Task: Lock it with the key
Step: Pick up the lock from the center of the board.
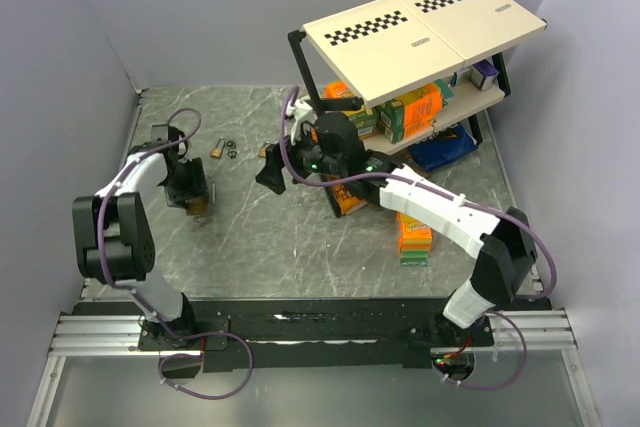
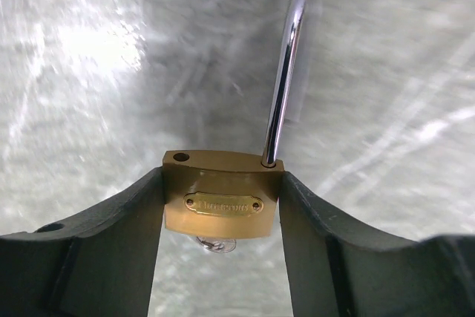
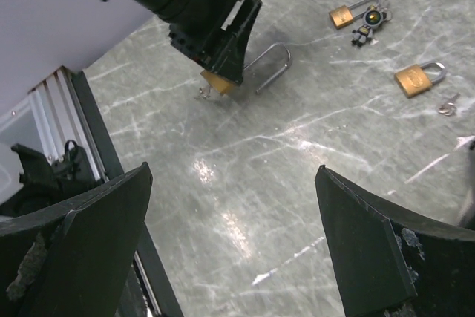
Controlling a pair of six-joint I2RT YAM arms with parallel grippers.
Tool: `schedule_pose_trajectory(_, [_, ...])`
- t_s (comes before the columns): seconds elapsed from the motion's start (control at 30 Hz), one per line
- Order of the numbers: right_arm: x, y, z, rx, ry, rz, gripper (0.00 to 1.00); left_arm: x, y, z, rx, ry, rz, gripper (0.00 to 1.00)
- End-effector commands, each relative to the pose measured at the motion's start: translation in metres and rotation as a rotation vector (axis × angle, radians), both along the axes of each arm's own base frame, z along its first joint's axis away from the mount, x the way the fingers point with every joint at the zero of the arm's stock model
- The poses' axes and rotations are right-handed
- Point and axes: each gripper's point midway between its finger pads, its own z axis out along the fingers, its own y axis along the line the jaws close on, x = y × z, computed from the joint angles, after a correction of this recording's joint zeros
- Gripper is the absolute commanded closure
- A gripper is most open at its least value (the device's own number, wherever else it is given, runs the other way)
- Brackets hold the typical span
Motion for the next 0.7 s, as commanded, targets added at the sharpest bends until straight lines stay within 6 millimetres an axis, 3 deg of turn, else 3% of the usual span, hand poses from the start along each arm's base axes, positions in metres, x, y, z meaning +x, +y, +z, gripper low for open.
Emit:
schedule_pose_trajectory(0.0, [0.014,0.027,0.010,0.077,-0.010,-0.064,0.01,0.008,-0.020,0.052,-0.111,-0.130,0.048,0.99])
schedule_pose_trajectory(0.07, [0.013,0.039,-0.005,0.067,0.023,-0.068,0.01,0.007,-0.028,0.061,-0.152,-0.149,0.052,0.99])
schedule_pose_trajectory(0.13, [0.017,0.051,0.001,0.103,0.013,-0.079,0.02,0.007,-0.031,0.071,-0.178,-0.174,0.082,0.99])
schedule_pose_trajectory(0.17, [0.016,0.061,-0.011,0.092,0.029,-0.071,0.02,0.008,-0.035,0.077,-0.206,-0.182,0.106,0.99])
schedule_pose_trajectory(0.23, [0.015,0.073,-0.008,0.120,0.041,-0.068,0.02,0.008,-0.040,0.091,-0.243,-0.215,0.124,0.99])
schedule_pose_trajectory(0.27, [0.015,0.081,-0.018,0.113,0.057,-0.069,0.03,0.008,-0.046,0.098,-0.289,-0.226,0.145,0.99])
schedule_pose_trajectory(0.33, [0.018,0.091,-0.015,0.144,0.068,-0.090,0.03,0.005,-0.053,0.109,-0.345,-0.244,0.169,0.99])
schedule_pose_trajectory(0.37, [0.016,0.097,-0.024,0.138,0.082,-0.092,0.03,0.005,-0.058,0.114,-0.389,-0.249,0.195,0.99])
schedule_pose_trajectory(0.67, [0.019,0.114,-0.038,0.173,0.141,-0.108,0.03,0.000,-0.090,0.164,-0.686,-0.317,0.249,0.99])
